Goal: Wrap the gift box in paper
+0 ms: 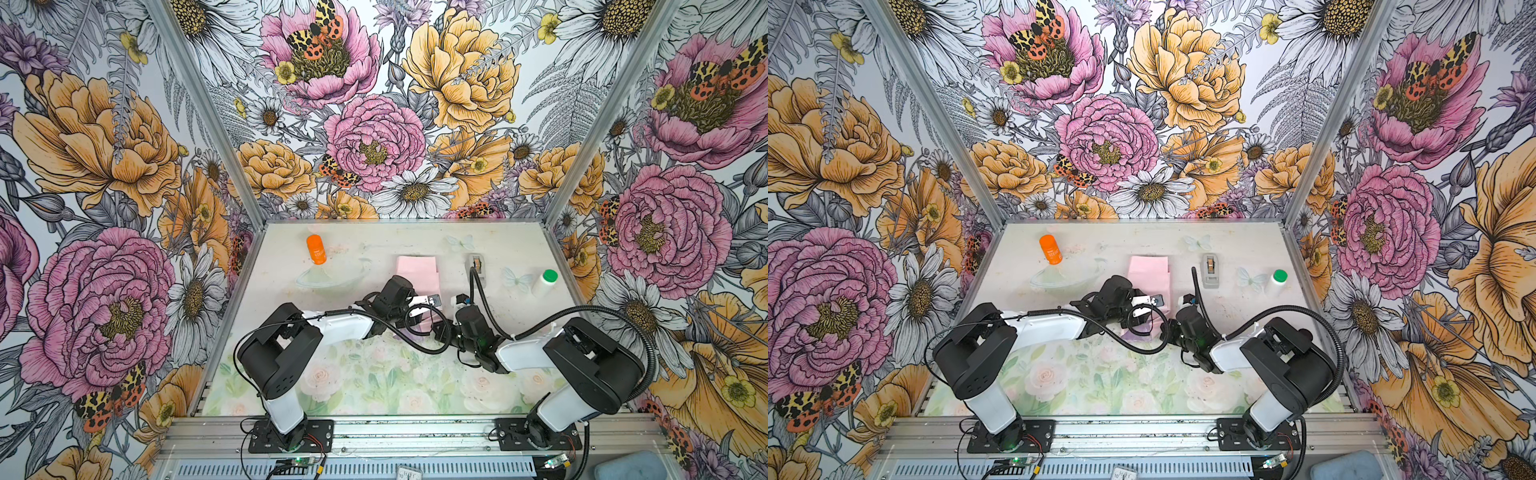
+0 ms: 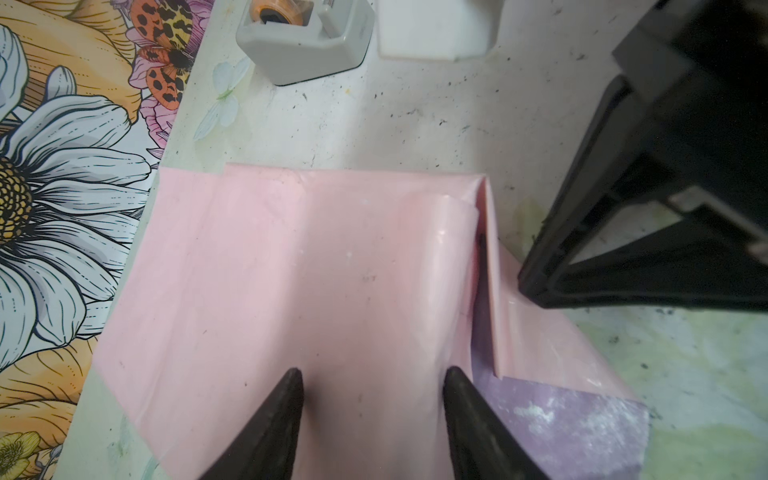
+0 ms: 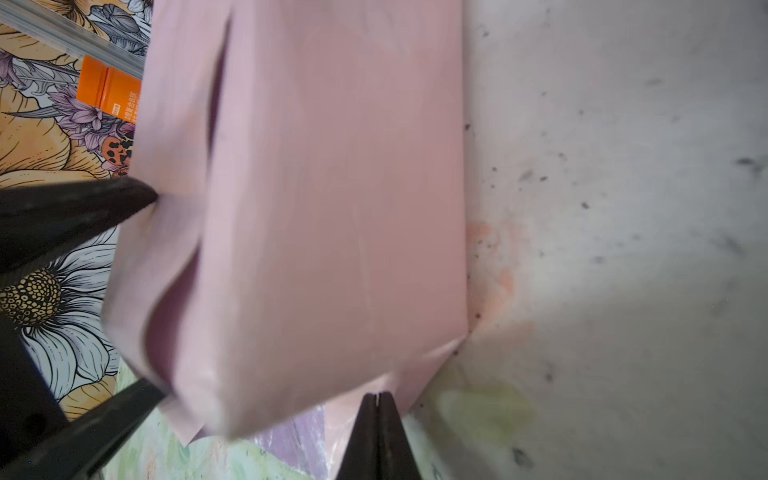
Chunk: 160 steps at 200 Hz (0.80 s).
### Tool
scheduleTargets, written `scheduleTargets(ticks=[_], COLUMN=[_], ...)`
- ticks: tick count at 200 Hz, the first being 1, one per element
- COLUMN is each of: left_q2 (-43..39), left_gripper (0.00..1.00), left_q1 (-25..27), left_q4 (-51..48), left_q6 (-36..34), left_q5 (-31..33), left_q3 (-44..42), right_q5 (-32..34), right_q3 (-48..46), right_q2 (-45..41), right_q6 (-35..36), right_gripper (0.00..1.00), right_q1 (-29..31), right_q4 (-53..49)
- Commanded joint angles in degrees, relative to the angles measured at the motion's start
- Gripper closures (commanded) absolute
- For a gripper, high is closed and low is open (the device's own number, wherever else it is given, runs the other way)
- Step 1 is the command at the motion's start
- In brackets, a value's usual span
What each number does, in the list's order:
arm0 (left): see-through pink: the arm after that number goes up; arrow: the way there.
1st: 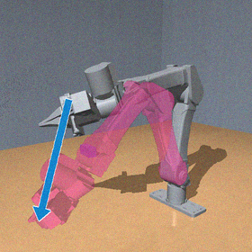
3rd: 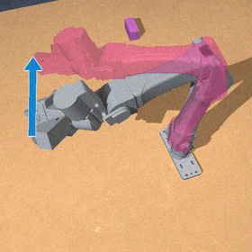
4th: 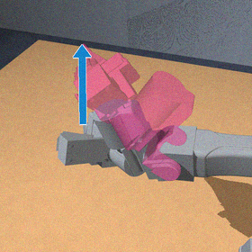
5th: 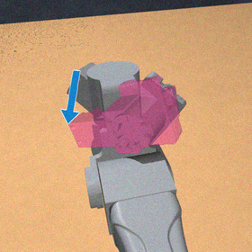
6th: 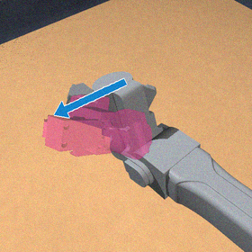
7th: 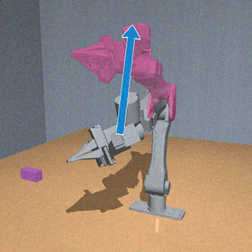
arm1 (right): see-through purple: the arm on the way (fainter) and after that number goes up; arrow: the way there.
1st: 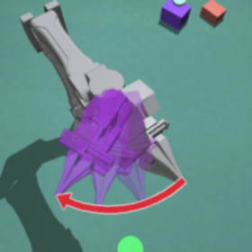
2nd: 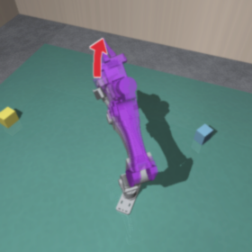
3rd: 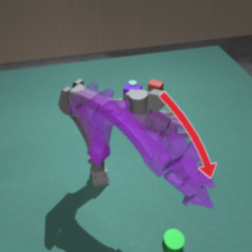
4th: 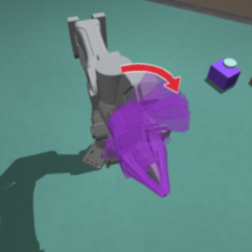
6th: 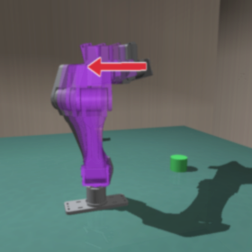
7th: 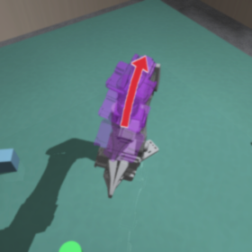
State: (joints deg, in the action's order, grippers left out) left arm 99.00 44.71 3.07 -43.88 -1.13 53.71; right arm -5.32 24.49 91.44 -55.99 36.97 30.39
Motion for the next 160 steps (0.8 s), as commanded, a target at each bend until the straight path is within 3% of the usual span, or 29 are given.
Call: scheduleTargets(ticks=[1, 102, 160], left_q2=[-1.87, -2.03, -2.32], left_gripper=[0.44, 0.45, 0.45], left_q1=[-0.63, -0.68, -0.76], left_q4=[1.4, 1.61, 1.58], left_q6=[0.81, 0.9, 0.9], left_q5=[-1.93, -1.84, -1.85], left_q3=[-0.72, -1.09, -1.33], right_q5=[1.16, 2.92, 4.47], right_q3=[2.2, 2.63, 0.72], right_q2=[1.74, 7.22, 3.85], right_q6=[-0.35, -1.66, -1.54], right_gripper=[0.95, 0.95, 0.95], right_q1=[0.56, 1.48, 0.17], right_q4=[4.14, 6.2, 2.21])
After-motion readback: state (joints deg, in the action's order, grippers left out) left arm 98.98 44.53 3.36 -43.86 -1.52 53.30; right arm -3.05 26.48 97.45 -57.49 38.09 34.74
